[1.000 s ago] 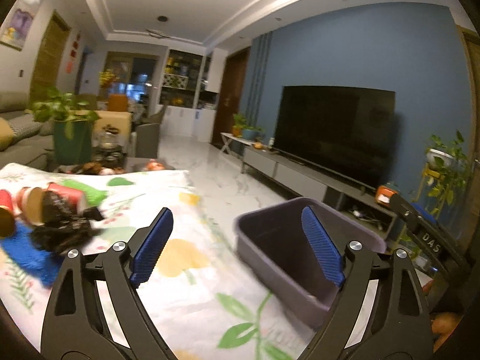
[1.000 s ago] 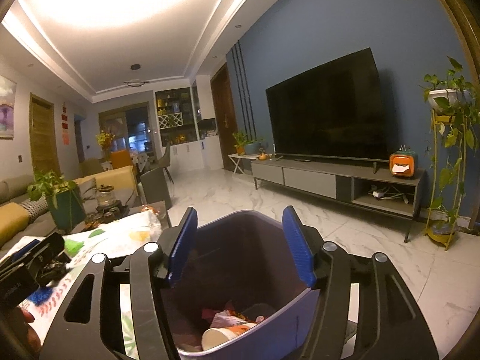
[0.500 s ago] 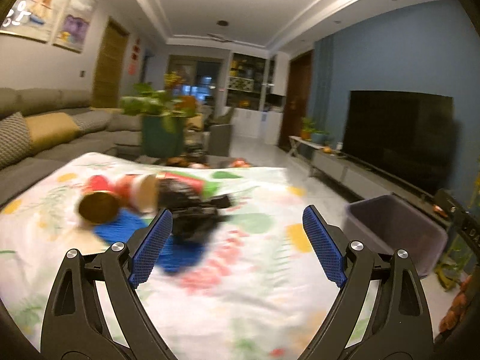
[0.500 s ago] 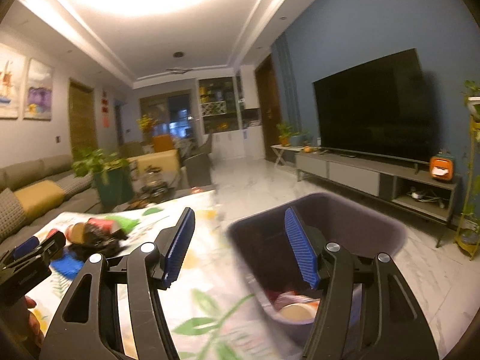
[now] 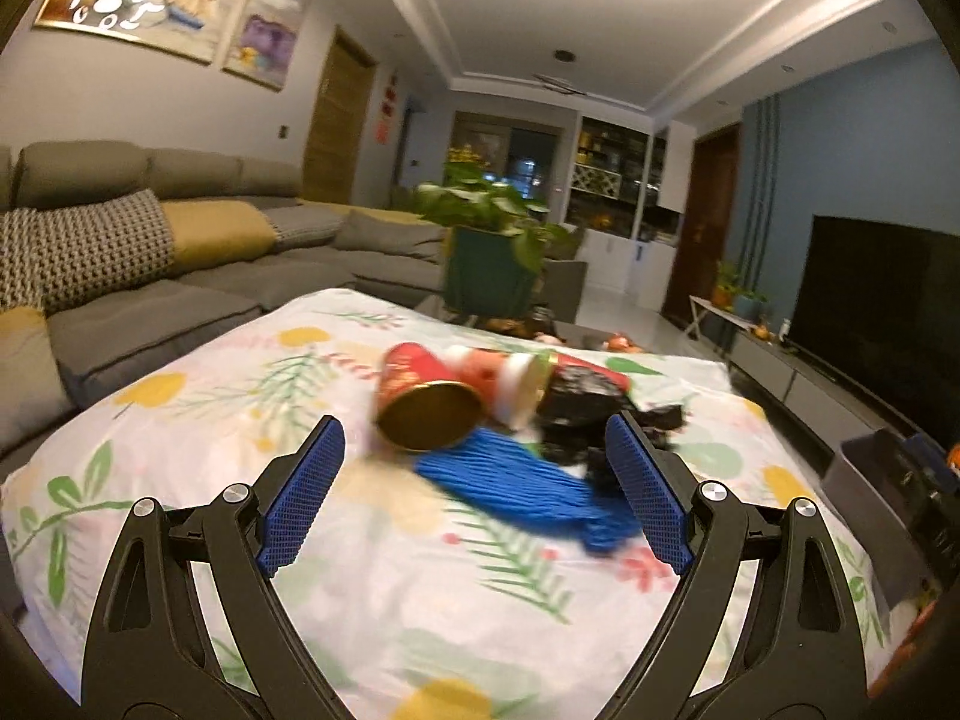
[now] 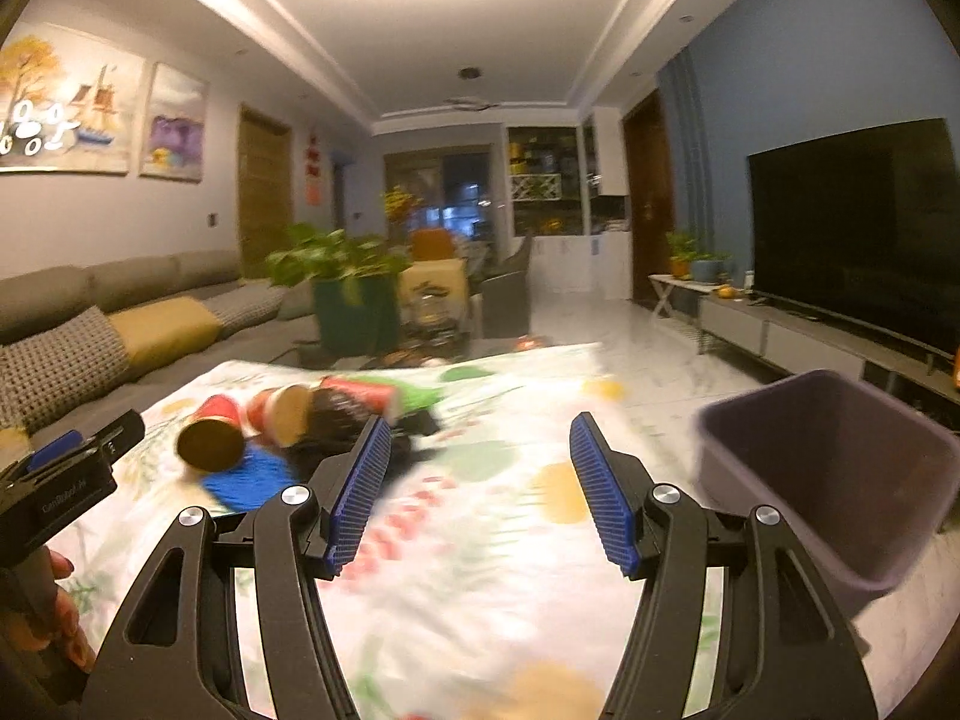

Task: Collect trash
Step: 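Move both open tools back to the items on the bed, then grasp the red paper cup with the left tool while the right tool grasps the black bag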

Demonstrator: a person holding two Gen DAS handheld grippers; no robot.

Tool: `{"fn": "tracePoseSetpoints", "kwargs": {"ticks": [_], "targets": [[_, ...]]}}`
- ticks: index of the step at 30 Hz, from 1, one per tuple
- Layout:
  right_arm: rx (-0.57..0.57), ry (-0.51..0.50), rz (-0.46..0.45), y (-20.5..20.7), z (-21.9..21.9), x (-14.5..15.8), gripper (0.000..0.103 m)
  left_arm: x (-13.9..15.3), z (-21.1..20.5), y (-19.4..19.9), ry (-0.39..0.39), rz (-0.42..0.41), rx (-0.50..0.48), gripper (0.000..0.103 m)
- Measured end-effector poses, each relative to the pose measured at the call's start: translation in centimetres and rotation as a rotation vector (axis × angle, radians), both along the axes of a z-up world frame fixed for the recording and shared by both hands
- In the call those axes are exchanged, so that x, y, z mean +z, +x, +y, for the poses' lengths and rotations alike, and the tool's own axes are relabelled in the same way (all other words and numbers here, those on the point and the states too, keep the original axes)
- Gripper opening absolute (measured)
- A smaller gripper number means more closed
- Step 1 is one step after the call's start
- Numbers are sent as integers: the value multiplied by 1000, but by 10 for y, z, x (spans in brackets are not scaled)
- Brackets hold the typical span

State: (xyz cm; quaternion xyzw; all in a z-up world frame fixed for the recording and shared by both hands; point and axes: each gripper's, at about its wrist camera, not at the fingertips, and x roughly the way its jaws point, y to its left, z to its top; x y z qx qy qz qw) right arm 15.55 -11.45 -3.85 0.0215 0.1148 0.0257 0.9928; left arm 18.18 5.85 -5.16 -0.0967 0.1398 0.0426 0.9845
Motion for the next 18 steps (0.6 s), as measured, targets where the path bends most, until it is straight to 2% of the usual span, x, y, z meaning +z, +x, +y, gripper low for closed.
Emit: {"fn": "tracePoseSetpoints", "kwargs": {"ticks": [9, 14, 18], "targets": [[93, -37, 60, 43, 68, -14, 62, 3, 43, 4, -16, -3, 72, 87], [96, -53, 103, 66, 84, -21, 62, 4, 60, 10, -33, -10, 85, 87], [96, -77, 154, 82, 92, -27, 52, 4, 64, 17, -28, -11, 83, 87]]}}
